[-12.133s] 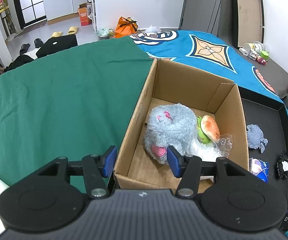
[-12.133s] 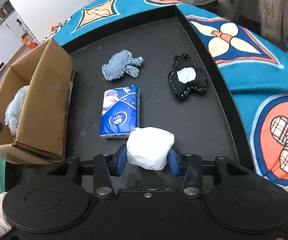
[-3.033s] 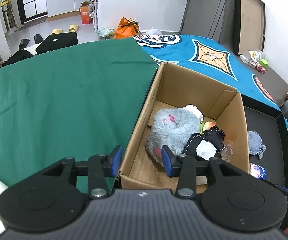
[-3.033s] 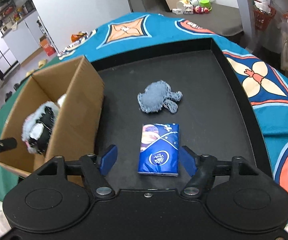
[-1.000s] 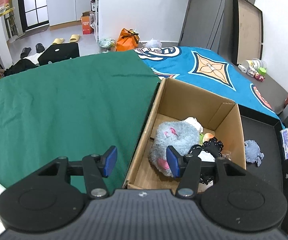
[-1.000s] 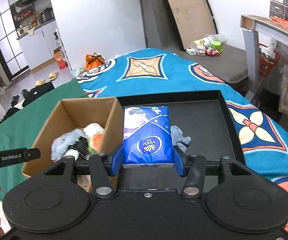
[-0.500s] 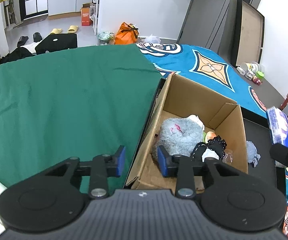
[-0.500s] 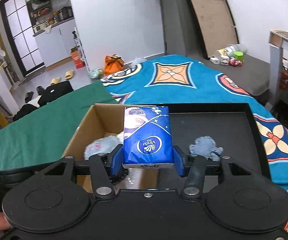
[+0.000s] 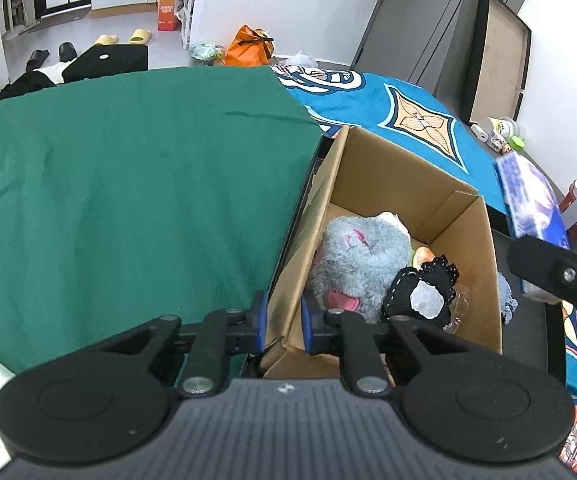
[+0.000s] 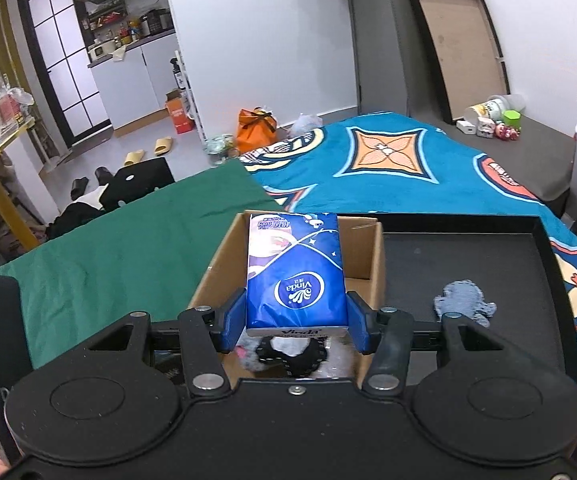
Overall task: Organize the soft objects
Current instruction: 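Lift the blue tissue pack into the box and open the right gripper, then move the right gripper to the grey-blue knitted plush and grasp it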
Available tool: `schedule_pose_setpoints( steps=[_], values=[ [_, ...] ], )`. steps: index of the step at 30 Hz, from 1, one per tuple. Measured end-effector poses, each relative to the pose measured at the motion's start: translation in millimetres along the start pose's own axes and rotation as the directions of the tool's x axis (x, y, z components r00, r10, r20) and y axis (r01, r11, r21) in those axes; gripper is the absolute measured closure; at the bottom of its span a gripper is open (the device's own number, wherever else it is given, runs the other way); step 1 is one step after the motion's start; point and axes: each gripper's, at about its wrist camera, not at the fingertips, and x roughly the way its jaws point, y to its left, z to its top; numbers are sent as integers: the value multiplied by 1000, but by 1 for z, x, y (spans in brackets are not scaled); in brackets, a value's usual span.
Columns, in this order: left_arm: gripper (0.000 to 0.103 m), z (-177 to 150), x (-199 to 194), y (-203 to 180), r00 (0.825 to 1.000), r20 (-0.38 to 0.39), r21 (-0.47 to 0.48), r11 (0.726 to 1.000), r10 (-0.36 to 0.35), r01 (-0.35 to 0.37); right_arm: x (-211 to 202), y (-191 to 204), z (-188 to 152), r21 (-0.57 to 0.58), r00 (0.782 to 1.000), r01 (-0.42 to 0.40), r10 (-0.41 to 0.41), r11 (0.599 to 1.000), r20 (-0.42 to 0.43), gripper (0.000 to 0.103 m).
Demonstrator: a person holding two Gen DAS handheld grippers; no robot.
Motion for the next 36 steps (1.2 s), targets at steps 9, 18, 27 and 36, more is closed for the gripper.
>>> schedule_pose_setpoints(
  steps=[9, 18, 27, 36],
  values=[
    [88, 0, 0, 2, 1000, -4, -8, 1000, -9, 9, 8, 16, -4, -15, 994, -87, 85, 996, -62, 37],
    [87, 2, -2, -2, 1000, 7, -6, 1000, 3, -3, 3, -19, -13, 52, 998, 9, -5, 999, -61, 37],
    [85, 2, -7, -11, 999, 31, 31, 999, 35, -36, 0, -59, -26, 92, 995, 69, -63, 993, -74, 37],
    [82, 2, -4, -20, 998, 21, 54, 996, 63, -64, 3, -90, -36, 129, 993, 93, -82, 987, -87, 37]
  ],
)
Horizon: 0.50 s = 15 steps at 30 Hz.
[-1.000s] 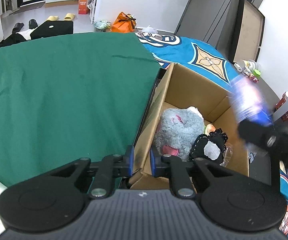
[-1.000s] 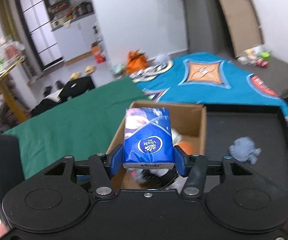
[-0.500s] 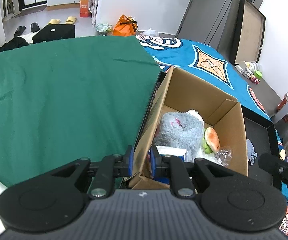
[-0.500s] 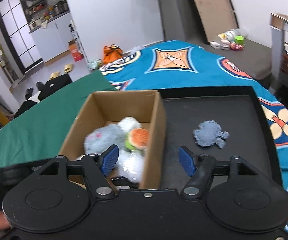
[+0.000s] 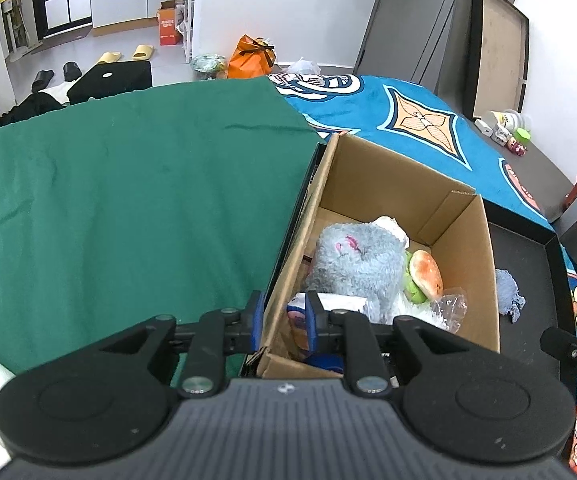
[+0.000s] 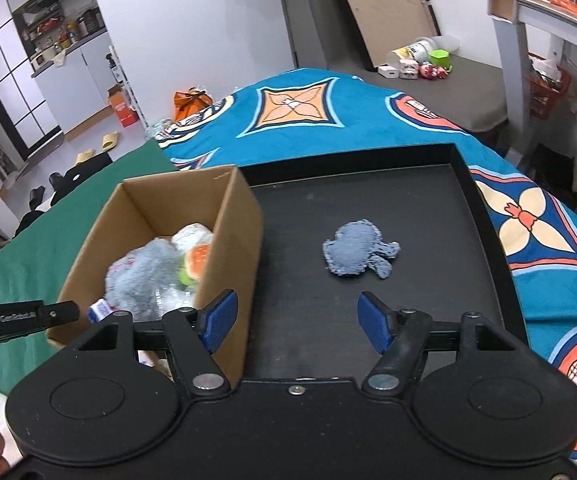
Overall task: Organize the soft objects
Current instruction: 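Move the right gripper to the grey-blue knitted plush and grasp it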
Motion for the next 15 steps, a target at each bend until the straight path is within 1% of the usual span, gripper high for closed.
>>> schedule_pose_setpoints(
  steps=[7, 12, 15],
  values=[
    [75, -1, 3, -10, 1000, 0, 19, 999, 27, -27, 11, -26, -1, 26, 1000, 9, -9, 1000, 8, 37],
    [70, -1, 2, -14, 999, 11, 21, 999, 50, -50, 21, -44, -3, 51, 1000, 13, -13, 999, 7, 44],
    [65, 1, 3, -16, 998, 17, 16, 998, 59, -60, 29, -54, -3, 72, 1000, 5, -5, 997, 4, 44]
  ],
)
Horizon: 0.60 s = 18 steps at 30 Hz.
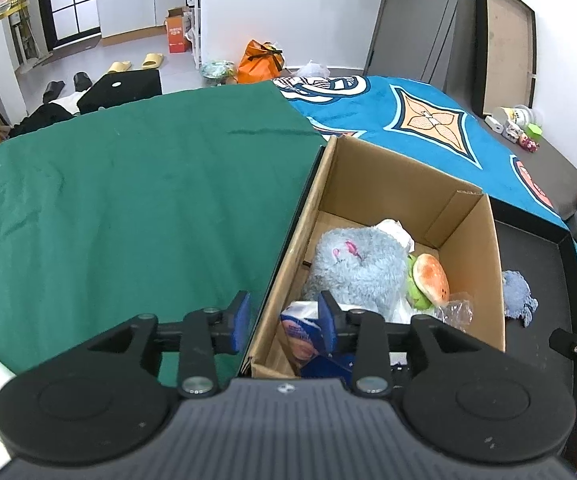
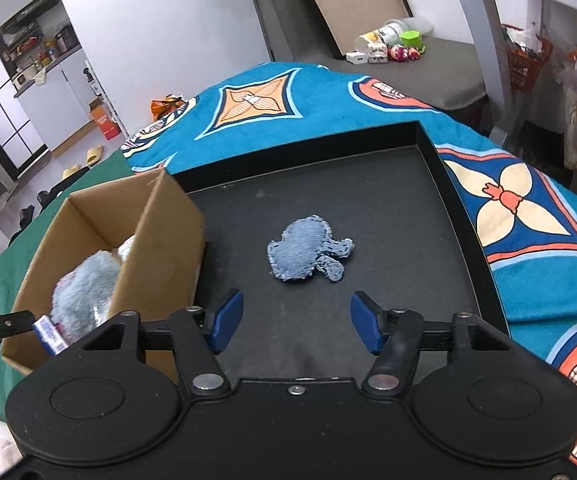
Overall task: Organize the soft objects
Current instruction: 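Move the right gripper to the grey-blue knitted plush and grasp it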
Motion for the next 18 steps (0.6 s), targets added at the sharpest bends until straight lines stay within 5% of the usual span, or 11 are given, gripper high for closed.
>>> schedule_pose_setpoints(
  steps=[18],
  values=[
    [59, 8, 15, -22, 996, 16, 7, 997, 83, -83, 54, -11, 19, 9, 999, -52, 52, 999, -13, 55]
  ],
)
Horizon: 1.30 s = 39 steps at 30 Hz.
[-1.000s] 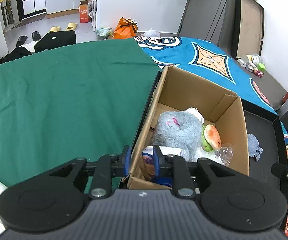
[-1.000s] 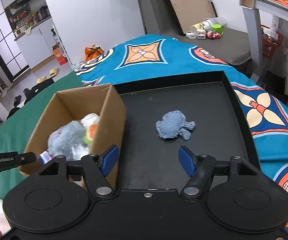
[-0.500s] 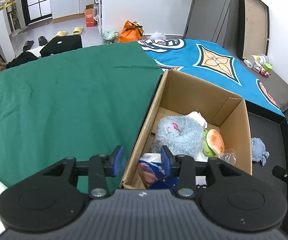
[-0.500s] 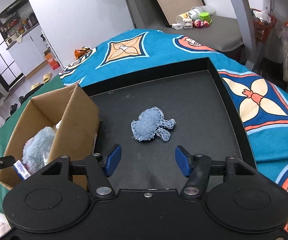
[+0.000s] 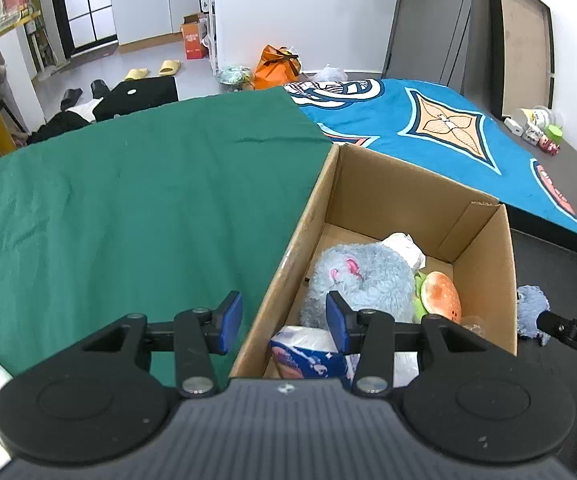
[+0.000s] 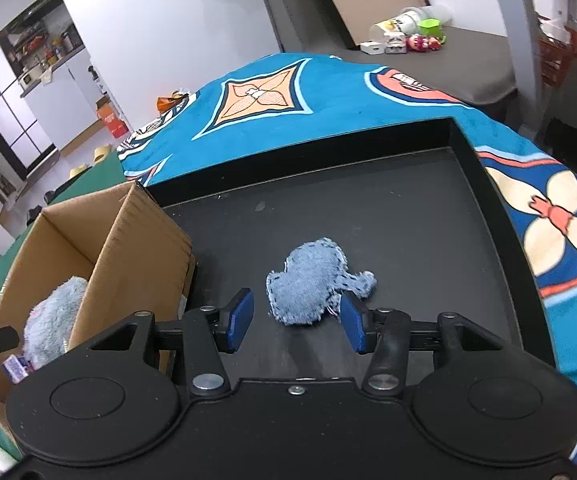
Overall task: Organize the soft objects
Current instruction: 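Move the right gripper to the grey-blue knitted plush and grasp it, then carry the knitted plush into the box and open the right gripper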
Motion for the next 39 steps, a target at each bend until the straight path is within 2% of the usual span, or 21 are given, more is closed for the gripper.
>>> schedule_pose_setpoints(
  steps=[5, 14, 19, 20, 21, 39],
  values=[
    [58, -1, 6, -9, 999, -7, 32, 999, 31, -31, 13, 9, 4, -49, 1000, 10, -11, 999, -6, 54],
    [56, -3, 8, -25, 996, 23, 91, 991, 92, -94, 34, 14, 1, -112, 996, 77, -81, 991, -30, 54],
    [55, -3, 9, -29, 993, 34, 114, 987, 110, -113, 39, 17, -2, -170, 994, 100, -106, 980, -25, 63],
    [54, -2, 9, -29, 993, 35, 115, 987, 111, -115, 38, 16, -3, -172, 994, 104, -110, 979, -23, 66],
    [54, -2, 9, -29, 993, 35, 114, 987, 111, -114, 37, 17, -2, -173, 993, 107, -112, 979, -21, 73],
    [54, -1, 2, -17, 998, 23, 78, 995, 65, -67, -4, 22, 4, -193, 996, 84, -78, 978, 36, 79]
  ],
)
